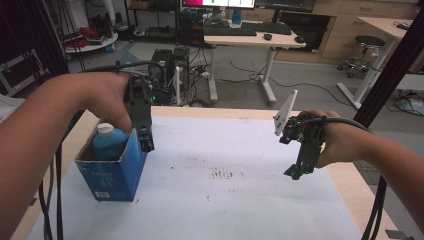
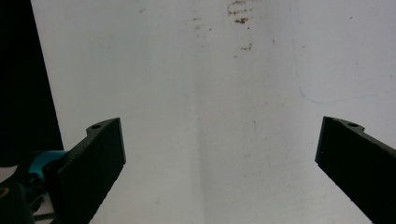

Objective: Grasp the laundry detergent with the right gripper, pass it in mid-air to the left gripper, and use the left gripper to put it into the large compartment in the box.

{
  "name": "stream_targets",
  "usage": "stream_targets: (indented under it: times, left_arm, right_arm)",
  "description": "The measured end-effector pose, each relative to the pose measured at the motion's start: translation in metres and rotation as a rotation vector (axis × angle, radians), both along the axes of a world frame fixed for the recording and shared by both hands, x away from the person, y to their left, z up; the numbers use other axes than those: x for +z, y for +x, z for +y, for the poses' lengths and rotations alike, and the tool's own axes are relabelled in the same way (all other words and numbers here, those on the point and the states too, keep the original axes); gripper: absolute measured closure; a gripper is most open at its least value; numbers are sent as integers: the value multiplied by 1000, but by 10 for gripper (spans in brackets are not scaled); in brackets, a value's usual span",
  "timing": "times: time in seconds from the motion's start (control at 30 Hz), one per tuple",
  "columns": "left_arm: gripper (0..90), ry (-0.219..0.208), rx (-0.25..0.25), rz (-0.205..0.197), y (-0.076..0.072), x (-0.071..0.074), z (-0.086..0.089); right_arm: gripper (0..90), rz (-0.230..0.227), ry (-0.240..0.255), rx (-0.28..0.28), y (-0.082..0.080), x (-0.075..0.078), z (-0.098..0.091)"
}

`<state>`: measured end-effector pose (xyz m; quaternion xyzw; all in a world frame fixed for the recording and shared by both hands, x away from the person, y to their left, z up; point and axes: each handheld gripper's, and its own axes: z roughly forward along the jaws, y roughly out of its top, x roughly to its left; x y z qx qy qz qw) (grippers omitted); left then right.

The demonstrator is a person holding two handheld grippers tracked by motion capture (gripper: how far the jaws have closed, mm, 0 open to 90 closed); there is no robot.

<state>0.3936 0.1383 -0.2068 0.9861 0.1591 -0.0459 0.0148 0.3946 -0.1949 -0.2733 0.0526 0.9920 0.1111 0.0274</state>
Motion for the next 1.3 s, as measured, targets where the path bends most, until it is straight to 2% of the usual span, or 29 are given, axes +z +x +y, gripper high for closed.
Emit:
stream_targets:
  times: [0.13,0.23,0.5,0.77,0.93,1.3]
  left_arm:
    - [16,-6,-36,20,5,-12,-14]
    - [16,9,-43,30,9,-22,-20]
    - [16,20,-70,26,17,-33,-28]
    - [16,14,-75,26,18,-37,-30]
    - [16,28,-79,21,17,-39,-30]
    - [16,23,-79,17,15,-40,-31]
  right_arm:
    - [8,12,-60,38,4,2,1]
    - [9,14,-87,37,8,4,-1]
    - [8,22,-104,20,17,-1,-11]
    - [9,24,-103,28,22,-4,-12]
    - [8,24,-110,28,22,-5,-12]
    - [8,9,-92,21,19,-1,-13]
